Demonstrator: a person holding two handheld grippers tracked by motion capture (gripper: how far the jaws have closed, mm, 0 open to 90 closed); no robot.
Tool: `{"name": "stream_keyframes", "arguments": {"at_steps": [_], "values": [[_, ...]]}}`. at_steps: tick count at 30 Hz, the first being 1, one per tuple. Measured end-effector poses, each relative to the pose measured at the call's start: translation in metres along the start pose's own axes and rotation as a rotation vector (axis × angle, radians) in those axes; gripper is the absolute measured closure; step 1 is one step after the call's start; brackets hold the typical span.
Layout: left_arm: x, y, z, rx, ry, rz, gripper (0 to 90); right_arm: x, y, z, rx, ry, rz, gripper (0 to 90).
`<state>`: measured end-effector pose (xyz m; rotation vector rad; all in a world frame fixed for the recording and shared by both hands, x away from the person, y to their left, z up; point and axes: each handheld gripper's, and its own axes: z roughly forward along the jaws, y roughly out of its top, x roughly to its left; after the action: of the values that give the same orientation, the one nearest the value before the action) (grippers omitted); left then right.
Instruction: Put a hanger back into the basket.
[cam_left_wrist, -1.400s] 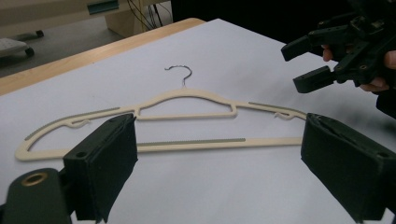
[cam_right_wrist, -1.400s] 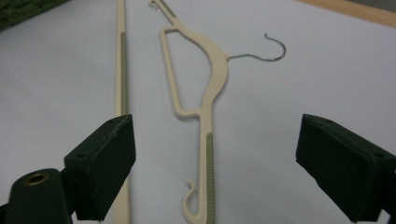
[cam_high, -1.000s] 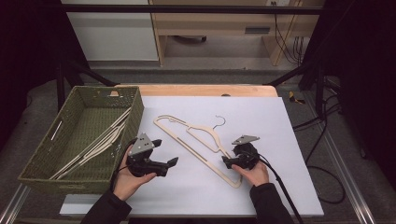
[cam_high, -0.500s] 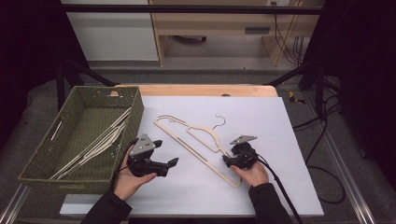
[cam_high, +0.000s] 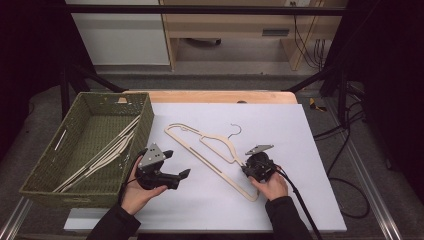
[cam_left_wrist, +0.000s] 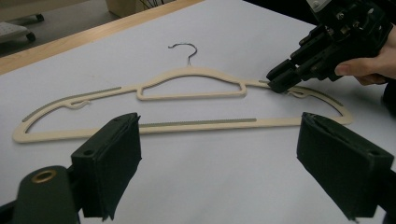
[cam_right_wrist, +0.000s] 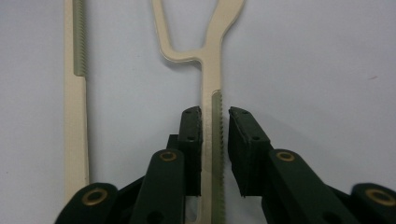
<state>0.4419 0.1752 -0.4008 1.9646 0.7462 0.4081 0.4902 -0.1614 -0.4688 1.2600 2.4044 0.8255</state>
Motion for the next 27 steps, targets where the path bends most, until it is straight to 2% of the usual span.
{"name": "stream_keyframes", "arguments": {"at_steps": [2,4,5,7,8,9,13,16,20,24,27], "values": [[0.0,0.0,0.0,0.003,0.0,0.004,13.8,0.0,0.0,0.001,-0.005,0.022,0.002,79.1],[-0.001,0.0,0.001,0.004,-0.001,0.004,13.9,-0.001,0.001,0.0,0.008,0.027,0.028,79.4],[-0.001,0.0,0.002,0.006,-0.002,0.005,13.9,-0.003,0.0,0.0,0.005,0.026,0.018,79.4],[-0.001,0.0,0.003,0.01,-0.002,0.008,13.9,-0.003,0.001,-0.001,0.002,0.043,0.054,79.5],[-0.001,0.0,0.003,0.013,-0.002,0.009,13.9,-0.005,0.0,-0.001,-0.001,0.042,0.035,79.6],[-0.001,0.0,0.004,0.013,-0.002,0.008,13.9,-0.004,0.0,-0.001,-0.004,0.046,0.046,79.6],[0.0,0.001,0.008,0.021,-0.004,0.007,14.1,-0.001,0.001,-0.009,-0.029,0.034,0.03,79.7],[0.001,0.004,0.014,0.043,0.006,0.019,14.0,-0.001,0.002,-0.019,-0.055,0.017,-0.011,79.8],[0.007,0.014,0.028,0.062,0.018,0.021,14.0,0.003,0.004,-0.027,-0.066,0.012,-0.033,79.8],[0.013,0.026,0.052,0.108,0.025,0.027,14.0,0.005,0.005,-0.034,-0.072,0.0,-0.062,79.8],[0.017,0.035,0.072,0.149,0.031,0.035,13.6,0.007,0.007,-0.04,-0.076,0.002,-0.064,79.8]]}}
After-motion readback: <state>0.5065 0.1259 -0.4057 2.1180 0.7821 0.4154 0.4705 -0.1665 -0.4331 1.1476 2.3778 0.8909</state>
